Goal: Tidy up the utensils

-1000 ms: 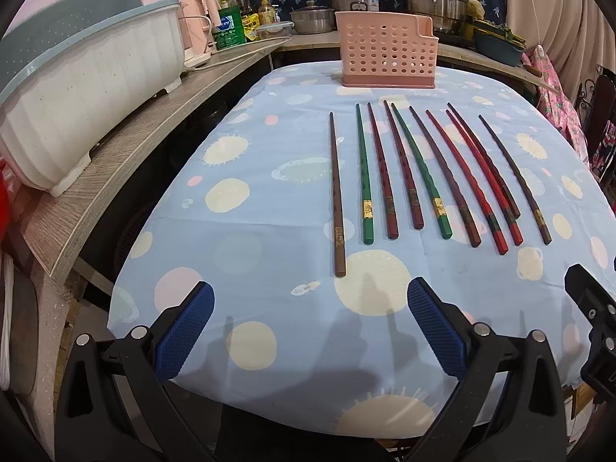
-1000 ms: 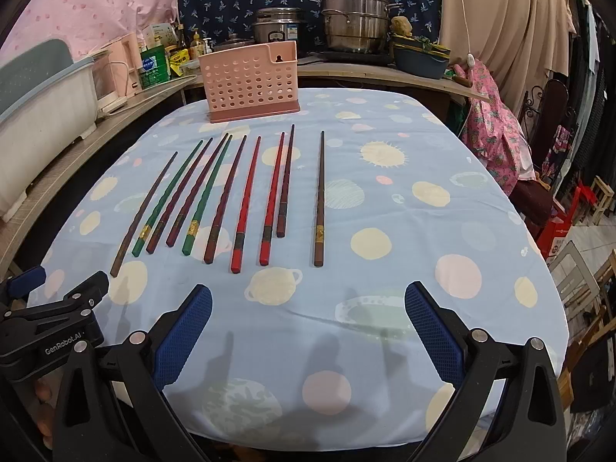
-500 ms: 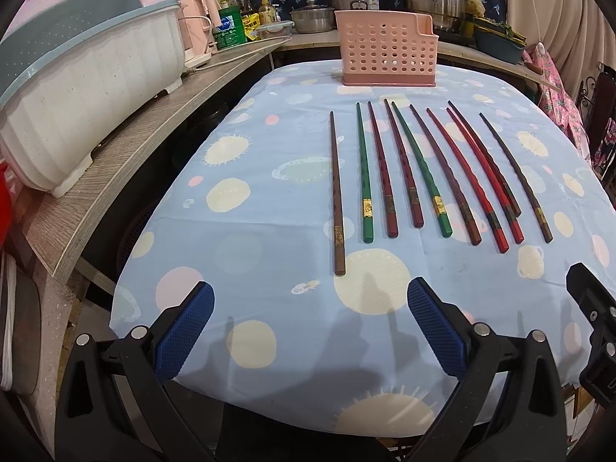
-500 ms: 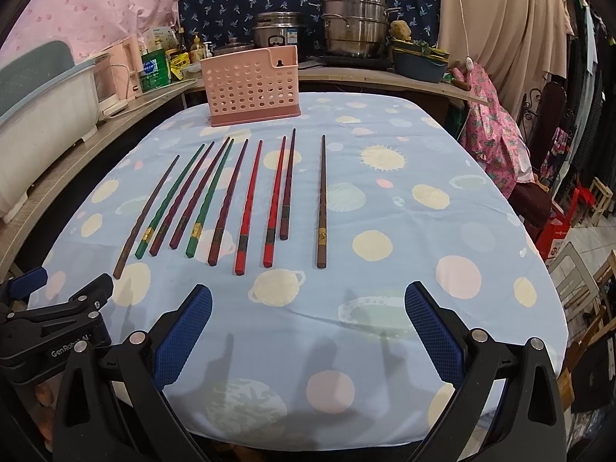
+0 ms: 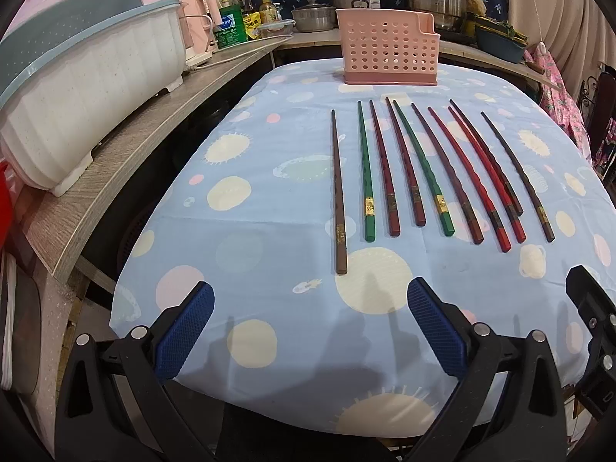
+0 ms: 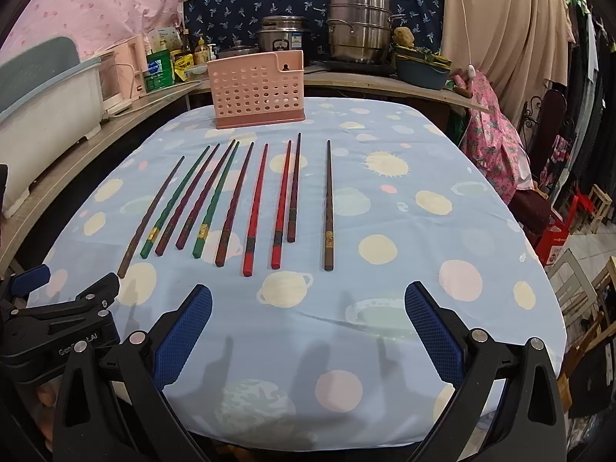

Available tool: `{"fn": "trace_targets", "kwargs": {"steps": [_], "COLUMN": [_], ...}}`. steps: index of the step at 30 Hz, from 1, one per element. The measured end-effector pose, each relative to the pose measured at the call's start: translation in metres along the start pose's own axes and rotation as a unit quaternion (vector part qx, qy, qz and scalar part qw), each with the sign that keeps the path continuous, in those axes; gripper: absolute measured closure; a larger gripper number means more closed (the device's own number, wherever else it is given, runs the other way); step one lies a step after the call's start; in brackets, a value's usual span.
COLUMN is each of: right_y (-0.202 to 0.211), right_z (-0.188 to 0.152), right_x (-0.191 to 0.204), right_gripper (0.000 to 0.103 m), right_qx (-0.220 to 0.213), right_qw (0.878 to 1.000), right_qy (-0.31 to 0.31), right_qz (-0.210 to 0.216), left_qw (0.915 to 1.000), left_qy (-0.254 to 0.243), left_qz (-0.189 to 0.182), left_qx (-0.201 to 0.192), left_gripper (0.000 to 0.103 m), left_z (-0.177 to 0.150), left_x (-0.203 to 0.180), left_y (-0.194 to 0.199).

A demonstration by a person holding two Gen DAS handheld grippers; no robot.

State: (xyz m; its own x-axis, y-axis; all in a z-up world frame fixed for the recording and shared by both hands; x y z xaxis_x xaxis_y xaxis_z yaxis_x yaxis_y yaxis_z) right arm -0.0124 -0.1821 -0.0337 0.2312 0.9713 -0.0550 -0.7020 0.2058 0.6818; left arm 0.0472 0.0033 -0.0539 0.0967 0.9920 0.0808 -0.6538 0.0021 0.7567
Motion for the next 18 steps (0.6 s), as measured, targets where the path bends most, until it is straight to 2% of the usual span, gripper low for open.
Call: {"fn": "trace_targets", "kwargs": {"steps": [18], "right_y": [0.0003], "right_z": [-0.0002], "right_x": [-0.0003], "right_gripper": [0.007], "right_qx": [0.000], "right_qw": [1.000], "right_qy": [-0.002], "right_qz": [0.000], "left_qw": [1.0000], "left_qy": [0.001], "left_qz": [0.001], "left_qx": [0.002], "left_gripper": [0.007], "left_z": [-0.0016], "left_x": [0.0035], "left_y": [-0.0019]}}
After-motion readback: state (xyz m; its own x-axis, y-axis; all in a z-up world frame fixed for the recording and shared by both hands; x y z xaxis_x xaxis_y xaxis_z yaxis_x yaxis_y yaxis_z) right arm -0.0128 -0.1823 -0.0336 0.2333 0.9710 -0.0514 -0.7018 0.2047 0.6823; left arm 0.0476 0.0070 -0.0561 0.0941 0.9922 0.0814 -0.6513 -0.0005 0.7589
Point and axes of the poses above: each gripper's, at about its wrist camera, not at the fingertips, and y roughly against the way its jaws point, x to its left, z to its top, the point moved 7 cm from there along -y, roughly the way its jaws point, and after that the axes turned 3 degrees about y, right-handed, at the moved point
